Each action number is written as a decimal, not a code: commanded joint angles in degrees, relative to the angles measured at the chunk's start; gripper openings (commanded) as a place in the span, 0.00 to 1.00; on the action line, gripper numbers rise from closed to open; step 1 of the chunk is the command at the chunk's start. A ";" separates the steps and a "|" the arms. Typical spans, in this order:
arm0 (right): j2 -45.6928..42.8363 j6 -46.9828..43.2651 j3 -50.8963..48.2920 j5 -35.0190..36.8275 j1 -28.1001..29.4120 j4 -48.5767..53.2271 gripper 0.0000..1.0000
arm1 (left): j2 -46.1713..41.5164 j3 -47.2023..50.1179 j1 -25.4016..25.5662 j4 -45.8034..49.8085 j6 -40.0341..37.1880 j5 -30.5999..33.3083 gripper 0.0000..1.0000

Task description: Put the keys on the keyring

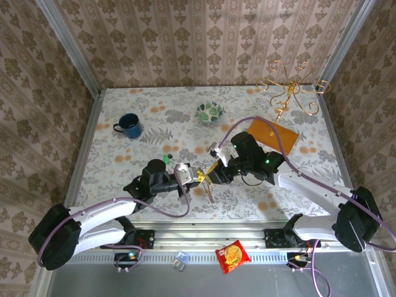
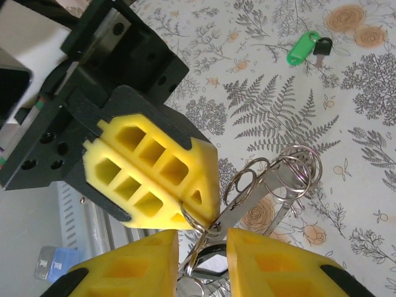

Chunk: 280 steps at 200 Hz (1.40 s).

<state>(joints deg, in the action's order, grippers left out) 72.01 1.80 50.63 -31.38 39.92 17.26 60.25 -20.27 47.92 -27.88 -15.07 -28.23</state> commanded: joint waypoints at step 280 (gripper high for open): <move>-12.54 -17.79 -16.00 9.04 2.37 -15.33 0.36 | 0.37 1.31 1.73 -9.01 3.07 2.30 0.00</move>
<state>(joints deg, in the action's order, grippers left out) 59.29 -11.94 34.65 -24.71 41.28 6.52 60.27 -19.20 49.12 -32.77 -13.74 -26.30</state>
